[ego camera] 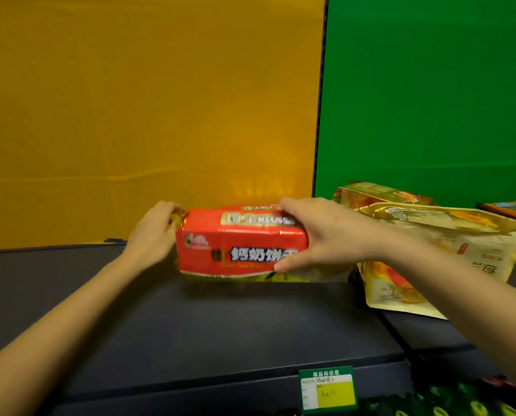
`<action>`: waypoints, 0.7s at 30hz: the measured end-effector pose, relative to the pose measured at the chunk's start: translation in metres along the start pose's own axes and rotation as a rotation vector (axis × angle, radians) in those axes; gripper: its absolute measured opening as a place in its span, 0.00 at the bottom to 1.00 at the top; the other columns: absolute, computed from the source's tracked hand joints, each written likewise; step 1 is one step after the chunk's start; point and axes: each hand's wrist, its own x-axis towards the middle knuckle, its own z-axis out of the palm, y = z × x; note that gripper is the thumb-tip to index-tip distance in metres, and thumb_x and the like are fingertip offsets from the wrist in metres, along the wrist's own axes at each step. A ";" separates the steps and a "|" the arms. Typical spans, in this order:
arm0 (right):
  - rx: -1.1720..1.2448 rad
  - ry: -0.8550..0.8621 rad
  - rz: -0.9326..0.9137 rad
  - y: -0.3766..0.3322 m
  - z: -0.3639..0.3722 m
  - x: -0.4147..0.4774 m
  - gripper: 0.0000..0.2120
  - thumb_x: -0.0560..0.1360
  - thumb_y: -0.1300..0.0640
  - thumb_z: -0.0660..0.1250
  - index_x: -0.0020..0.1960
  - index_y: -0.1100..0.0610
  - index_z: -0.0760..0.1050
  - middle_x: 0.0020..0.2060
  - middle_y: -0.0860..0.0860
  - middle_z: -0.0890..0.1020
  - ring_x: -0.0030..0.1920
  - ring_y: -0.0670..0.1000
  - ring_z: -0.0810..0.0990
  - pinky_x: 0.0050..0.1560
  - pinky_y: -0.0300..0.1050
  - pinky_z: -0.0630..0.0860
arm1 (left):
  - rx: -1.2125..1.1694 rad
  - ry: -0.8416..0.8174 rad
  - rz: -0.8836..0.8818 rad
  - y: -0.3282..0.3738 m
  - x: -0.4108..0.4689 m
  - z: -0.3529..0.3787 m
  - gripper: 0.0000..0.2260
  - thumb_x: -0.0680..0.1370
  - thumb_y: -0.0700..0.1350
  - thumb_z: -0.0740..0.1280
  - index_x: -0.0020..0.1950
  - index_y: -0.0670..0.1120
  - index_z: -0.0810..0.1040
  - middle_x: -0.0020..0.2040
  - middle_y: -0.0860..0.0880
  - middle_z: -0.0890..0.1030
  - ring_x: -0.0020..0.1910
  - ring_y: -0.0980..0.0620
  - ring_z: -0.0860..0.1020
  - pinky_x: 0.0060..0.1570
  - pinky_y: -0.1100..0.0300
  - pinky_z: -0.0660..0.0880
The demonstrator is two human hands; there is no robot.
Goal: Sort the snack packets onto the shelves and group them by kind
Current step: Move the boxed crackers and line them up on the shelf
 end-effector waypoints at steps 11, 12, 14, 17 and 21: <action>-0.072 -0.167 0.151 0.024 0.049 0.008 0.40 0.68 0.38 0.67 0.73 0.50 0.56 0.72 0.49 0.64 0.71 0.51 0.64 0.70 0.51 0.62 | -0.706 -0.245 -0.330 0.034 -0.051 0.027 0.25 0.79 0.59 0.49 0.64 0.43 0.71 0.60 0.48 0.75 0.62 0.50 0.72 0.69 0.54 0.64; -0.089 -0.161 0.177 0.026 0.050 0.009 0.40 0.68 0.37 0.66 0.74 0.50 0.55 0.73 0.49 0.63 0.72 0.52 0.62 0.71 0.51 0.60 | -0.738 -0.258 -0.340 0.040 -0.056 0.029 0.25 0.79 0.60 0.50 0.65 0.45 0.71 0.62 0.49 0.74 0.64 0.50 0.71 0.71 0.52 0.61; -0.136 -0.128 0.229 0.028 0.055 0.010 0.41 0.68 0.36 0.65 0.75 0.49 0.52 0.73 0.50 0.61 0.73 0.53 0.59 0.72 0.53 0.55 | -0.794 -0.291 -0.337 0.046 -0.062 0.033 0.22 0.78 0.61 0.51 0.63 0.52 0.72 0.63 0.51 0.75 0.63 0.53 0.73 0.72 0.52 0.60; -0.180 0.022 0.287 0.026 0.066 0.004 0.42 0.69 0.35 0.63 0.75 0.49 0.50 0.75 0.50 0.57 0.76 0.54 0.51 0.75 0.56 0.44 | -0.801 -0.300 -0.305 0.050 -0.063 0.041 0.14 0.80 0.59 0.50 0.60 0.56 0.67 0.53 0.57 0.76 0.48 0.63 0.74 0.61 0.60 0.63; 0.022 0.346 0.437 0.019 0.079 -0.008 0.45 0.69 0.32 0.61 0.76 0.53 0.47 0.77 0.50 0.49 0.77 0.53 0.42 0.74 0.56 0.48 | -0.825 -0.283 -0.312 0.056 -0.066 0.046 0.17 0.79 0.59 0.50 0.62 0.52 0.67 0.50 0.58 0.77 0.45 0.65 0.74 0.47 0.67 0.68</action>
